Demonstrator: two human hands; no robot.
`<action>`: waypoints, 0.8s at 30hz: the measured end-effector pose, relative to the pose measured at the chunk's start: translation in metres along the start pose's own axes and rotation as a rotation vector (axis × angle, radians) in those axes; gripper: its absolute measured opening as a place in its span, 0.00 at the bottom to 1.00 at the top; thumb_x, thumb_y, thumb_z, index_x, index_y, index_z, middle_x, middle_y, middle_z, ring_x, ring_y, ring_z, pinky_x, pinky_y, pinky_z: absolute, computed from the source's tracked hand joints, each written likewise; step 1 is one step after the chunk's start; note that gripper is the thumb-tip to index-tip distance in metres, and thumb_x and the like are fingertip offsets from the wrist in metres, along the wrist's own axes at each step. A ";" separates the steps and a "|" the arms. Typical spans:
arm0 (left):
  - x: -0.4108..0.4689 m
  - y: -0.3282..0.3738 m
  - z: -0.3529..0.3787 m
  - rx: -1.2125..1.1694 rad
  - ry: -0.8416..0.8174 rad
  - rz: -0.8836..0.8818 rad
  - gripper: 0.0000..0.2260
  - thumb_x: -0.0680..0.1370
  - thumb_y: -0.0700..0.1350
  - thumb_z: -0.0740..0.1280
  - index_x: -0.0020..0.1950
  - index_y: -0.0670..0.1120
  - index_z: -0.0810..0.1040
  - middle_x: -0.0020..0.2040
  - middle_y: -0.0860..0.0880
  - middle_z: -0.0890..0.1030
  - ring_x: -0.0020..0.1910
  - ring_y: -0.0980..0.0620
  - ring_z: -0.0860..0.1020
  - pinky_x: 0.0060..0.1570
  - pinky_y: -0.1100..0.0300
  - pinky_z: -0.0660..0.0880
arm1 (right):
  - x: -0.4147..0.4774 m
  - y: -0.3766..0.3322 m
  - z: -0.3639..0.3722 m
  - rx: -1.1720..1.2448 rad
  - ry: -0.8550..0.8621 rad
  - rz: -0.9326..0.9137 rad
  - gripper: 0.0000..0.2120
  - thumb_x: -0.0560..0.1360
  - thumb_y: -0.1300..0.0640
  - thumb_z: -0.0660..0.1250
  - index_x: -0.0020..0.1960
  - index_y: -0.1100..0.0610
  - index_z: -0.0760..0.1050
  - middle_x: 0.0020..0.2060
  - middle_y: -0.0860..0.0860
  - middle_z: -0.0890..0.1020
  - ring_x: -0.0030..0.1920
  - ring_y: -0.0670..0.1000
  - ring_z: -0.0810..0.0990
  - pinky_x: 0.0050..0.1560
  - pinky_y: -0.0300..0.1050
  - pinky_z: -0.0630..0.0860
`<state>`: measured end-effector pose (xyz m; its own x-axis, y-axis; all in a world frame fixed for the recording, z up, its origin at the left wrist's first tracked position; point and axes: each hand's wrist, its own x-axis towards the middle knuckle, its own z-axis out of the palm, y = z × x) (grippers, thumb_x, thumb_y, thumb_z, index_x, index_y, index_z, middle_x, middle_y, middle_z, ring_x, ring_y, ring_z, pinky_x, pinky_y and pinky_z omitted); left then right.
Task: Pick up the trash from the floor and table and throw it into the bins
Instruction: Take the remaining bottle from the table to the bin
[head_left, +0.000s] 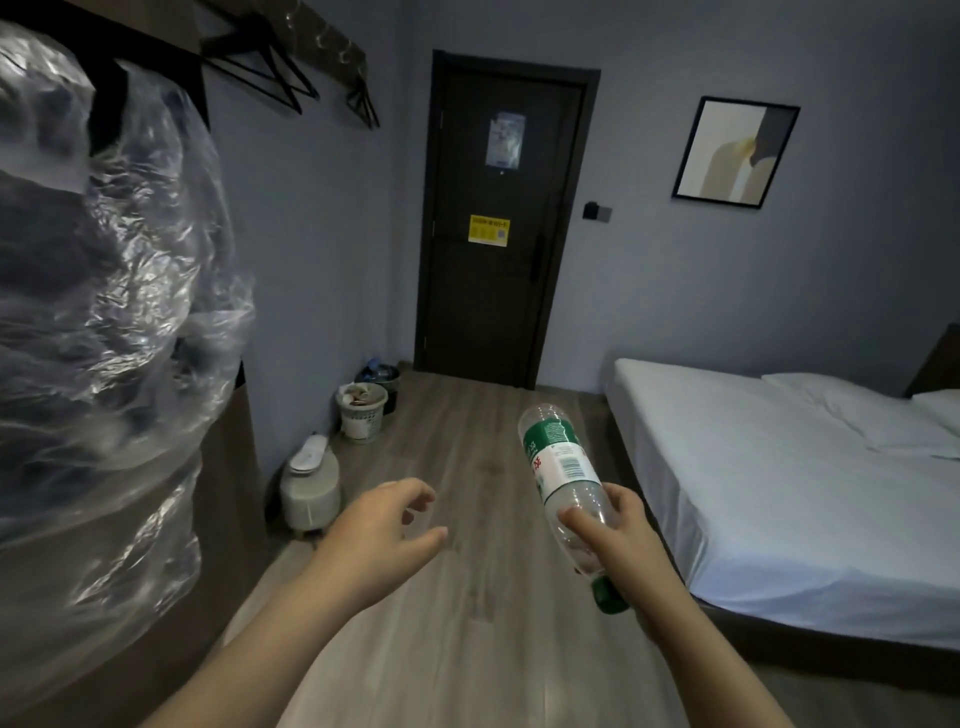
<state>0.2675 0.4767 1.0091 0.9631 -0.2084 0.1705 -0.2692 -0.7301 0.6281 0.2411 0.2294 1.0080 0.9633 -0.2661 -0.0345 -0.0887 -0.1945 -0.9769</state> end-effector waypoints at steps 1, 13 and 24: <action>0.018 -0.005 0.002 0.009 -0.005 -0.003 0.15 0.74 0.55 0.69 0.59 0.54 0.75 0.55 0.57 0.77 0.53 0.60 0.76 0.54 0.58 0.75 | 0.020 0.000 0.004 -0.007 0.003 -0.001 0.24 0.72 0.54 0.72 0.63 0.51 0.64 0.52 0.51 0.78 0.46 0.51 0.83 0.38 0.43 0.79; 0.272 -0.059 0.025 0.117 0.039 -0.053 0.16 0.73 0.55 0.69 0.59 0.53 0.76 0.53 0.57 0.78 0.50 0.61 0.77 0.52 0.65 0.73 | 0.294 -0.004 0.036 -0.073 -0.030 -0.018 0.23 0.70 0.49 0.73 0.58 0.44 0.65 0.49 0.44 0.76 0.47 0.51 0.81 0.48 0.50 0.81; 0.478 -0.125 0.035 0.093 0.082 -0.123 0.16 0.73 0.54 0.69 0.59 0.53 0.76 0.54 0.57 0.77 0.51 0.60 0.77 0.49 0.66 0.71 | 0.517 -0.017 0.097 -0.115 -0.123 -0.029 0.24 0.70 0.49 0.74 0.62 0.46 0.69 0.52 0.45 0.77 0.48 0.47 0.80 0.46 0.50 0.82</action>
<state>0.7608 0.4457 0.9862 0.9851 -0.0627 0.1601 -0.1448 -0.8048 0.5756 0.7653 0.1869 0.9860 0.9890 -0.1426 -0.0395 -0.0824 -0.3091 -0.9474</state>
